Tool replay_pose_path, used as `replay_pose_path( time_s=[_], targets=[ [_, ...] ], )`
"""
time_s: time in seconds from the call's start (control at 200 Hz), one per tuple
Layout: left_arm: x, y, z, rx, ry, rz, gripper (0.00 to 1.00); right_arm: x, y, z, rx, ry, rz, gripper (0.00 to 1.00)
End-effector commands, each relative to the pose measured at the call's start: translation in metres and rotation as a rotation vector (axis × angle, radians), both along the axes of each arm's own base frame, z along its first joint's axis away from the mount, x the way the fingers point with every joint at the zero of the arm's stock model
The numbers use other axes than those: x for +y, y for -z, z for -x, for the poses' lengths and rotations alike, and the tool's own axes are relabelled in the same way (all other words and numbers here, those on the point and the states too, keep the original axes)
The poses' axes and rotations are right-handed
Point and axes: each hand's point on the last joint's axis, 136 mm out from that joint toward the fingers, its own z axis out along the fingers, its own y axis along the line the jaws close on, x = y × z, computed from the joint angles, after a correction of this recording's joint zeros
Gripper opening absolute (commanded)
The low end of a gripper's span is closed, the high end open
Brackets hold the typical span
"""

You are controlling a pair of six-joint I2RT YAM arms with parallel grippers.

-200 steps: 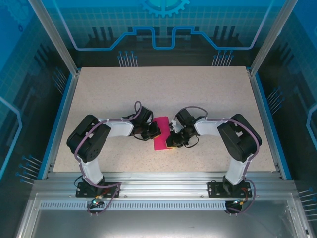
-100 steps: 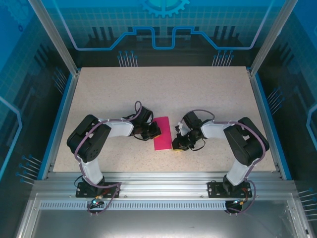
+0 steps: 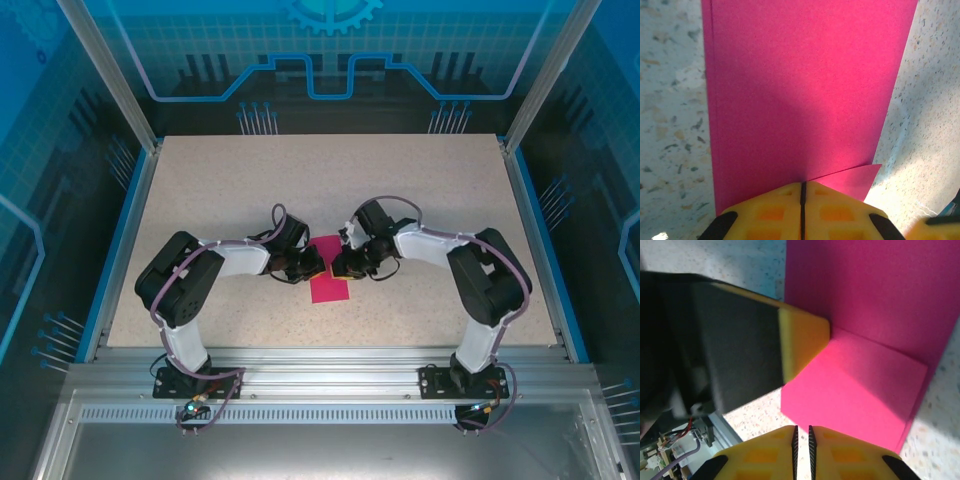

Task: Fold a paper plane with a square sheet of paper (pick it up from the middle)
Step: Fold the triangle a second time at the center of the table.

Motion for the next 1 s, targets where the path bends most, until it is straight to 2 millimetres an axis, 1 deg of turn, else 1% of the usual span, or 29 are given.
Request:
replay_pose_path(
  time_s=[0.0,0.1,0.235,0.27,0.28,0.31,0.38,0.465,0.5,0.515,0.54,0.63,0.75,0.86,0.995],
  targets=[
    [0.028,0.039,0.028,0.114,-0.008,-0.146,0.1,-0.008,0.028,0.017,0.094,0.003,0.075,0.16],
    [0.028,0.039,0.028,0.112,-0.008,-0.147,0.09,-0.017,0.036,0.029,0.113,0.0,0.097,0.16],
    [0.028,0.038,0.029,0.112,-0.004,-0.148,0.09,-0.035,0.037,0.049,0.119,0.001,0.133,0.16],
    [0.028,0.037,0.028,0.109,-0.005,-0.147,0.09,-0.038,0.033,0.049,0.105,0.008,0.136,0.16],
    [0.028,0.038,0.028,0.109,-0.002,-0.147,0.1,-0.042,0.037,0.054,0.117,0.009,0.148,0.16],
    [0.028,0.037,0.028,0.106,-0.003,-0.144,0.1,-0.046,0.036,0.055,0.107,0.018,0.155,0.17],
    [0.026,0.033,0.027,0.096,0.002,-0.131,0.1,-0.05,0.031,0.05,0.075,0.037,0.164,0.19],
    [0.023,0.026,0.024,0.076,0.008,-0.113,0.11,-0.046,0.022,0.037,0.026,0.044,0.156,0.24],
    [0.022,0.023,0.025,0.071,0.012,-0.105,0.11,-0.047,0.023,0.036,0.024,0.047,0.159,0.25],
    [0.021,0.021,0.023,0.065,0.012,-0.1,0.12,-0.042,0.017,0.027,0.0,0.05,0.148,0.25],
    [0.02,0.018,0.023,0.059,0.014,-0.093,0.12,-0.04,0.014,0.021,-0.012,0.055,0.145,0.26],
    [0.016,0.008,0.019,0.036,0.016,-0.074,0.13,-0.035,0.012,0.008,-0.036,0.058,0.144,0.28],
    [0.015,0.002,0.018,0.027,0.022,-0.069,0.14,-0.033,0.012,-0.007,-0.072,0.07,0.174,0.3],
    [0.013,0.0,0.017,0.022,0.023,-0.059,0.14,-0.028,0.012,-0.014,-0.07,0.066,0.16,0.32],
    [0.014,0.0,0.017,0.021,0.02,-0.058,0.14,-0.021,0.019,-0.012,-0.043,0.041,0.14,0.33]
  ],
)
